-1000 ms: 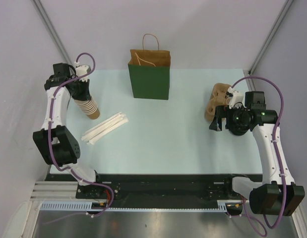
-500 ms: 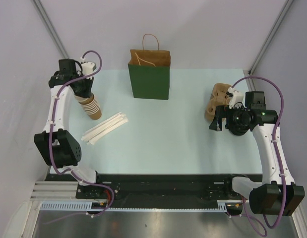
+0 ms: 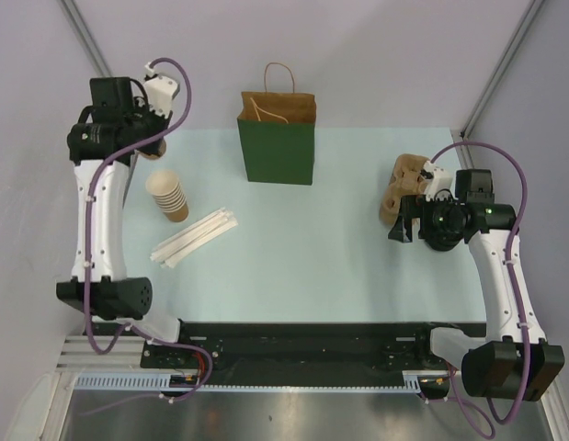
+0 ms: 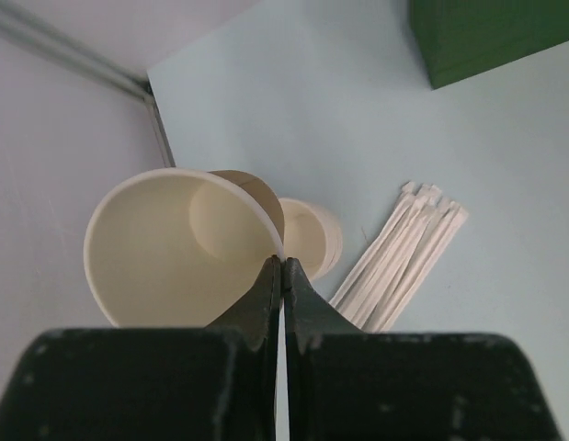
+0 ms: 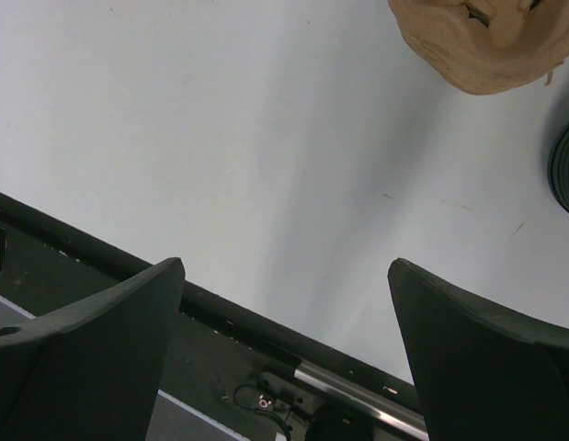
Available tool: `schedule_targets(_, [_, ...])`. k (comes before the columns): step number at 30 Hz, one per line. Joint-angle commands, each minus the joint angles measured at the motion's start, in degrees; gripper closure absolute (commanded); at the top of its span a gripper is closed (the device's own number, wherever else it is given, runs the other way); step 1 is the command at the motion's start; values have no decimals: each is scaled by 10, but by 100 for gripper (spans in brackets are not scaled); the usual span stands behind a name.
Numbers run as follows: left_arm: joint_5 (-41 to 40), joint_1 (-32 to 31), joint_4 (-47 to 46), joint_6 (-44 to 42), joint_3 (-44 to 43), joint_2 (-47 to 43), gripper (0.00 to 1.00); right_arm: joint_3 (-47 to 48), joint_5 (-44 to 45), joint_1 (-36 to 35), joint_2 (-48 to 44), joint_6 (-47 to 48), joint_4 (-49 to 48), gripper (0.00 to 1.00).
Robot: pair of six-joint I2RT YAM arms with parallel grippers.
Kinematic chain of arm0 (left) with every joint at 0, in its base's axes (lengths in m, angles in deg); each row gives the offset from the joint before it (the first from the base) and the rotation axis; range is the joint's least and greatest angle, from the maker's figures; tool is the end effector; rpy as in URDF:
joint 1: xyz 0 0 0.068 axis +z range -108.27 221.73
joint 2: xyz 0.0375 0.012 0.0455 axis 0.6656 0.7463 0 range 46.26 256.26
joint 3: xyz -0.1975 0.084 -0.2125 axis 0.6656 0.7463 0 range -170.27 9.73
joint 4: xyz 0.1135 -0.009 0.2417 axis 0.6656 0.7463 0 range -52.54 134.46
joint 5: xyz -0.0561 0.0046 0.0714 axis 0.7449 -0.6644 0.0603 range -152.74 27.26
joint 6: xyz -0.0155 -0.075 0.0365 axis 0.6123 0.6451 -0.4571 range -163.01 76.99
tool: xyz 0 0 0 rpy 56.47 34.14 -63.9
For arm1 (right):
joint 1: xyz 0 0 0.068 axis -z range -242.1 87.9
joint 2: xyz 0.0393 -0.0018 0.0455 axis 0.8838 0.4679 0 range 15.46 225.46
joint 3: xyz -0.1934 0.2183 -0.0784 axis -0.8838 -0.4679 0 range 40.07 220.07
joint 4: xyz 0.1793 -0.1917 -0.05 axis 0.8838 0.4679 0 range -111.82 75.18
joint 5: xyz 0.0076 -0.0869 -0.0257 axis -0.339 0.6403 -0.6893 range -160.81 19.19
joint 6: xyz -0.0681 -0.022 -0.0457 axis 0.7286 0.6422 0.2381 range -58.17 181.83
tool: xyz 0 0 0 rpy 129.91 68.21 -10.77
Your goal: Pack the takeout coffee
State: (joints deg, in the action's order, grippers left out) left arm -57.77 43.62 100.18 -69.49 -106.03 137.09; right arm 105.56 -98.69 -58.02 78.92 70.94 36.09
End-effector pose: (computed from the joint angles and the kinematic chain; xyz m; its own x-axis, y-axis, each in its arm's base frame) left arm 0.3438 0.0049 0.4770 -0.5323 0.4269 -0.7311 0.3048 0.9023 0.3049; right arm 0.2179 0.0194 0.3296 -0.7839 -0.0843 -0.6152 -0.3269 0.8983 0.2935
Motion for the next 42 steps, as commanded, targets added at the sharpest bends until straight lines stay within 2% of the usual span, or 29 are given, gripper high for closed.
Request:
schedule_targets(1, [14,-74,80,-27,-27,-63,100,5,2,12,-22,7,-17,0])
schedule_targets(4, [19,-172,58,-9,83,-123,100,13,8,21,-29,15,-8,0])
schedule_targets(5, [7,-234,30,2,118,-156,100,15,8,32,-30,18,-3,0])
schedule_targets(7, [-8,-297,-6,33,225,-182,100,17,7,46,-33,23,5,0])
schedule_targets(8, [-16,-358,-48,46,259,-200,100,17,3,61,-31,28,11,0])
schedule_targets(10, [-36,-416,-106,79,342,-206,100,17,-7,84,-29,35,17,0])
schedule_targets(11, [-41,-463,-127,89,365,-202,100,17,-11,104,-30,34,18,0])
schedule_targets(13, [-44,-510,-176,115,411,-182,100,17,-18,122,-33,36,18,0])
schedule_targets(21, [-65,-577,-314,132,502,-116,100,29,-19,177,-27,59,37,0])
schedule_targets(27, [-73,-578,-371,135,532,-84,100,38,-18,198,-10,73,43,0])
schedule_targets(34, [-67,-578,-393,126,540,-50,98,49,-22,206,3,81,48,0])
schedule_targets(40, [-62,-577,-393,122,538,-41,80,58,-19,218,7,100,61,0])
schedule_targets(42, [-59,-577,-390,123,538,-39,70,66,-25,228,11,114,69,1])
